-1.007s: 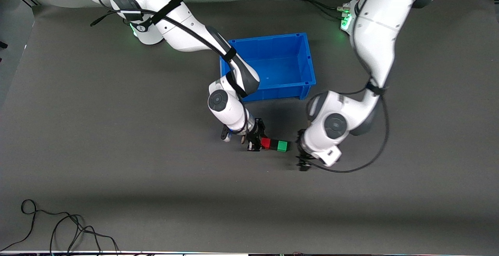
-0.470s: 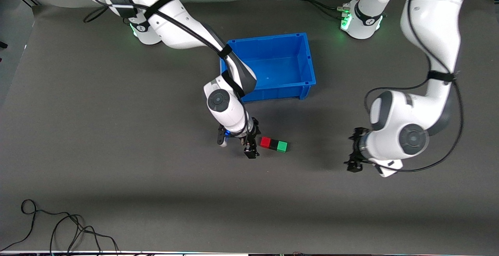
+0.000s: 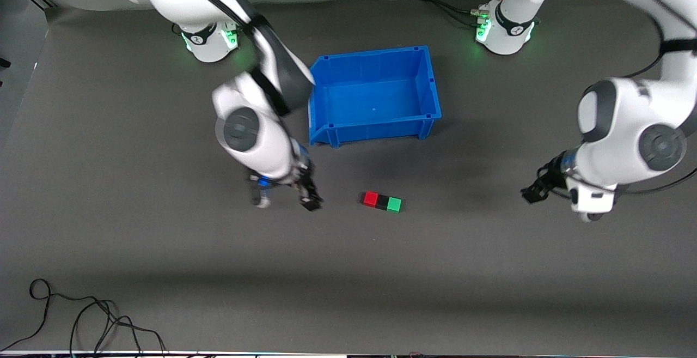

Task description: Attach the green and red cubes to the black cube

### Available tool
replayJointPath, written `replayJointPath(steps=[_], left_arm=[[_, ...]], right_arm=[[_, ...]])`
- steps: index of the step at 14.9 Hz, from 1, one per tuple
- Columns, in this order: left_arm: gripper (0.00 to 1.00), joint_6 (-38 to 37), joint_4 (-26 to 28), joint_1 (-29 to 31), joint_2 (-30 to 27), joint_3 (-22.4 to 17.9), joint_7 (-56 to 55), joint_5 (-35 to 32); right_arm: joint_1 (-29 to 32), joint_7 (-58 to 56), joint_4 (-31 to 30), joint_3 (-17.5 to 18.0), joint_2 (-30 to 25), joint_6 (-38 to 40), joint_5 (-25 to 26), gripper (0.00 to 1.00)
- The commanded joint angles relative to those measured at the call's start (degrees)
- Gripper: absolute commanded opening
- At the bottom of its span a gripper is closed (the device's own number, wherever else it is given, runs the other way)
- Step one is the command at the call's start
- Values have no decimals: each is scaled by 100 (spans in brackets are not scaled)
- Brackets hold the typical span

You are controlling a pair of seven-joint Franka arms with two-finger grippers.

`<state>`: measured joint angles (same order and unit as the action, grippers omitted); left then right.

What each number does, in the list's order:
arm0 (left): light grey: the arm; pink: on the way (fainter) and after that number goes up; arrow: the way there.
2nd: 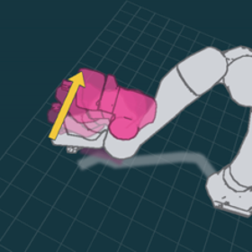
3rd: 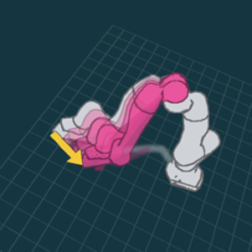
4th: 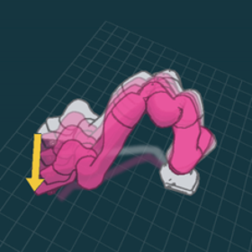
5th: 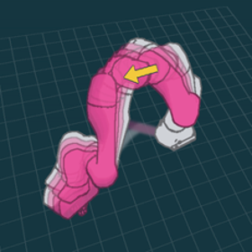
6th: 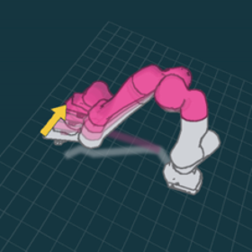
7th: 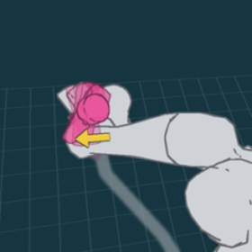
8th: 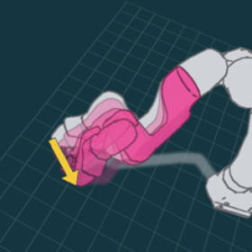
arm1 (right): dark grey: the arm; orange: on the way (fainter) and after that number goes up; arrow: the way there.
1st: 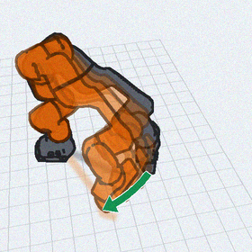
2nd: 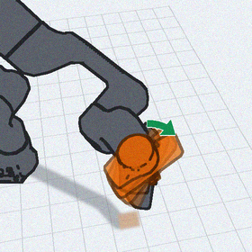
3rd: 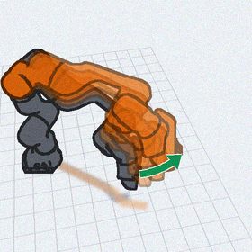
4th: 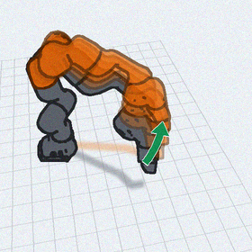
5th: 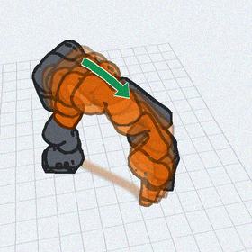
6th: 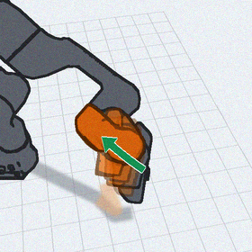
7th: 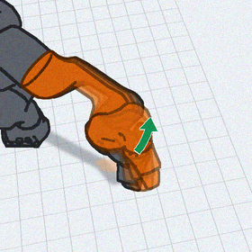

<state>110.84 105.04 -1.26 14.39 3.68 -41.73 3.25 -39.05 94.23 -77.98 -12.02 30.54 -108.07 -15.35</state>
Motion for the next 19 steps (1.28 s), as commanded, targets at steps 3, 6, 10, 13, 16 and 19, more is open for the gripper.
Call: replayJointPath(steps=[3, 6, 10, 13, 16, 19], left_arm=[[100, -360, 693, 617, -1138, 28, 2461, -114], [100, -949, 571, 934, -1630, 28, 4073, -114], [100, -1229, 220, 865, -1887, 89, 4155, -123], [100, -1600, 34, 839, -2079, 150, 4146, -515], [100, -1583, 26, 812, -2186, 239, 4050, -545], [100, -1627, 26, 812, -2177, 239, 4093, -518]], right_arm=[[-15, -1685, -270, -291, -1127, 1322, 1006, 100], [467, -2879, -620, -248, -1830, 1587, 1358, 100], [1800, -5198, -912, 285, -2464, 1849, 1456, 100], [2961, -6868, -903, 937, -2711, 1939, 1736, 100], [3789, -8408, -895, 1176, -2808, 1912, 1746, 100], [3949, -9124, -886, 1097, -2834, 1868, 1746, 100]])
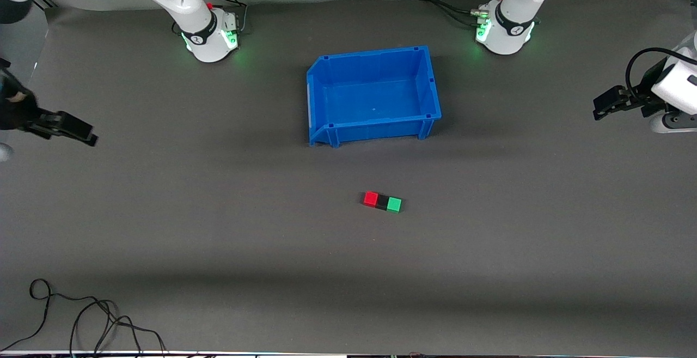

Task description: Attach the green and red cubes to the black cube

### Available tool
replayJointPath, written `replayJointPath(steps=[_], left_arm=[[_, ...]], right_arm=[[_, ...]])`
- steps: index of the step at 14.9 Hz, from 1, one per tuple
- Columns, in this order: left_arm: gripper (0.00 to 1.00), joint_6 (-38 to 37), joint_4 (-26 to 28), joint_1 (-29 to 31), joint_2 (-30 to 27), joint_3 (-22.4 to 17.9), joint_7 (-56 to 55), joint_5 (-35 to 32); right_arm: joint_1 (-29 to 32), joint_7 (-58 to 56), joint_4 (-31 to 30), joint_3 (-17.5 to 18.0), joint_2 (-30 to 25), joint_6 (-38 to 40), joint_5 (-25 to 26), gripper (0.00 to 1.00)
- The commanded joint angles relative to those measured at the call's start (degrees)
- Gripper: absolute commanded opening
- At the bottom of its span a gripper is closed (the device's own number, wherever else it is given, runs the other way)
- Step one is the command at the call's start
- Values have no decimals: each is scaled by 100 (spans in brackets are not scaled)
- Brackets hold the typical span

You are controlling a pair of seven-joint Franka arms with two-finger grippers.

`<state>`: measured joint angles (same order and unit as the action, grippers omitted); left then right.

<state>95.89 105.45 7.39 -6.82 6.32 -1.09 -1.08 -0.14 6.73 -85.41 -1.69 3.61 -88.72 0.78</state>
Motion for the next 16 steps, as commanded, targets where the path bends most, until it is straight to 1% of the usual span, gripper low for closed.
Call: replayJointPath(steps=[1, 5, 7, 11, 12, 13, 16], left_arm=[[100, -132, -16, -54, -57, -25, 39, -77], [100, -123, -77, -36, 40, -43, 83, -77], [100, -123, -113, -19, 58, -52, 91, -77], [100, -115, -148, -10, 58, -61, 92, -85], [100, -106, -148, -18, 58, -61, 92, -85], [100, -106, -148, -36, 58, -61, 92, -85], [100, -18, -104, -62, 49, -52, 92, -85]], right_arm=[[58, -435, -151, 2, -141, -66, 98, 100], [49, -524, -160, -68, -141, -57, 10, 100], [49, -523, -160, -68, -141, -49, -139, 100], [40, -454, -143, -104, -106, 22, -157, 100], [40, -453, -134, -104, -72, 22, -235, 100], [40, -453, -143, -104, -71, 22, -419, 100], [40, -444, -152, -130, -45, 13, -482, 100]])
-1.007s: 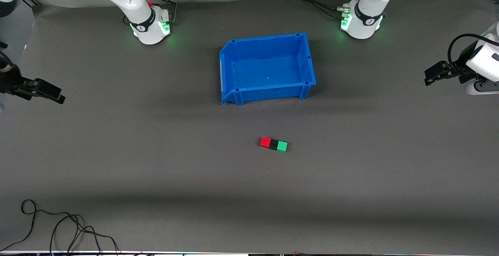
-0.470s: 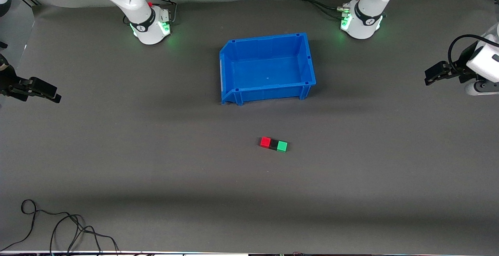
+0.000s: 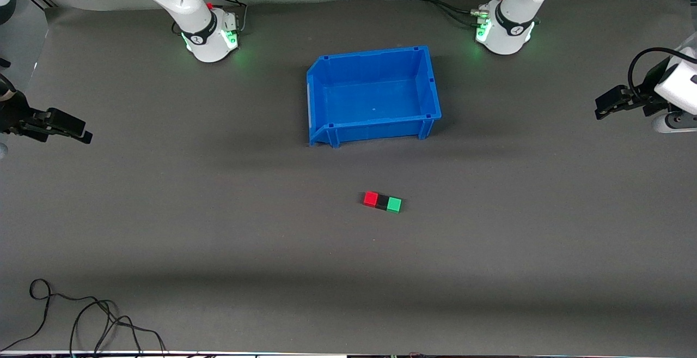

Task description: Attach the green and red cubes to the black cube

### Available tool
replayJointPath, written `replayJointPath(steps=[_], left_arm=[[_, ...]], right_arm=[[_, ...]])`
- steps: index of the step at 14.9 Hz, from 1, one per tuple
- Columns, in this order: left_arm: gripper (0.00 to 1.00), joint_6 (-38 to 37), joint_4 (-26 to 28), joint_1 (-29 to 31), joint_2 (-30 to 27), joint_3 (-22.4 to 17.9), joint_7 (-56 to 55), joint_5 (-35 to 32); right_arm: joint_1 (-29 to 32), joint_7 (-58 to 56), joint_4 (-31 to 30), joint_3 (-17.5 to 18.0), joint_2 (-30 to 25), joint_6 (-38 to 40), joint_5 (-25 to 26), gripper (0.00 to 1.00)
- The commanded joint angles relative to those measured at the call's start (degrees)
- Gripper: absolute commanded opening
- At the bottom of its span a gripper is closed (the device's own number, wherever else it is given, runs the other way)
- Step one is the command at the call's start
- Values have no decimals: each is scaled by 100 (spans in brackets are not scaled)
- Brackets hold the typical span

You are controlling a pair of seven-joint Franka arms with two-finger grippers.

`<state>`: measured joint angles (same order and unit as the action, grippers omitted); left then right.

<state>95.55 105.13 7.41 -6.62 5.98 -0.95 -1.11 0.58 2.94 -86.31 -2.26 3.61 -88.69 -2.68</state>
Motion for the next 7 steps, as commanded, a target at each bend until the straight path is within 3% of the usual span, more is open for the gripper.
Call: replayJointPath(steps=[1, 7], left_arm=[[100, 16, -46, -64, 29, -9, 78, -74], [100, 16, -81, -64, 20, 9, 69, -74]], right_arm=[[-40, -66, -44, -72, -36, 9, -136, 100], [-49, -74, -44, -72, -18, -35, -110, 100]])
